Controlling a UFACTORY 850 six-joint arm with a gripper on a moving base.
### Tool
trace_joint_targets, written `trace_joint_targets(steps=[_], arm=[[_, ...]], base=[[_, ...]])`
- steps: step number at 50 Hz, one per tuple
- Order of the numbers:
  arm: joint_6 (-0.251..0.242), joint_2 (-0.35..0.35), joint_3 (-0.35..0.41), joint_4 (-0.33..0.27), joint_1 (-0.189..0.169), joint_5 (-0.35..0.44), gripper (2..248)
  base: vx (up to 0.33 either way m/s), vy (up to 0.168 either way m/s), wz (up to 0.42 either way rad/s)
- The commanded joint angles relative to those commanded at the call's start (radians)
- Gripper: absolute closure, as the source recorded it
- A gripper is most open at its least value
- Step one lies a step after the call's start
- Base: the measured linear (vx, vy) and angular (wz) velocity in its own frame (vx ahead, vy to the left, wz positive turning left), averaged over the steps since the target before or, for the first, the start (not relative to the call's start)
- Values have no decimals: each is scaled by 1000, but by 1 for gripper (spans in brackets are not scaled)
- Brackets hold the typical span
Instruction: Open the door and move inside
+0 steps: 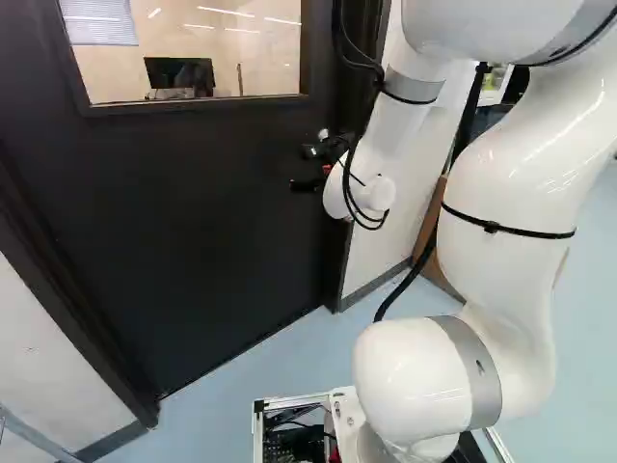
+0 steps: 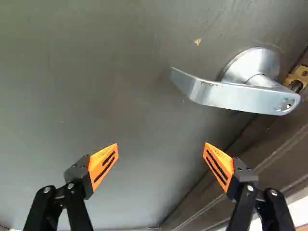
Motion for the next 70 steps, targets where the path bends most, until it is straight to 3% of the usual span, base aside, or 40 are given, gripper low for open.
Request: trace_joint_targets(steps=[70], arm=[[0,-186,-222,-113,26,19,3]], base=[[0,0,0]])
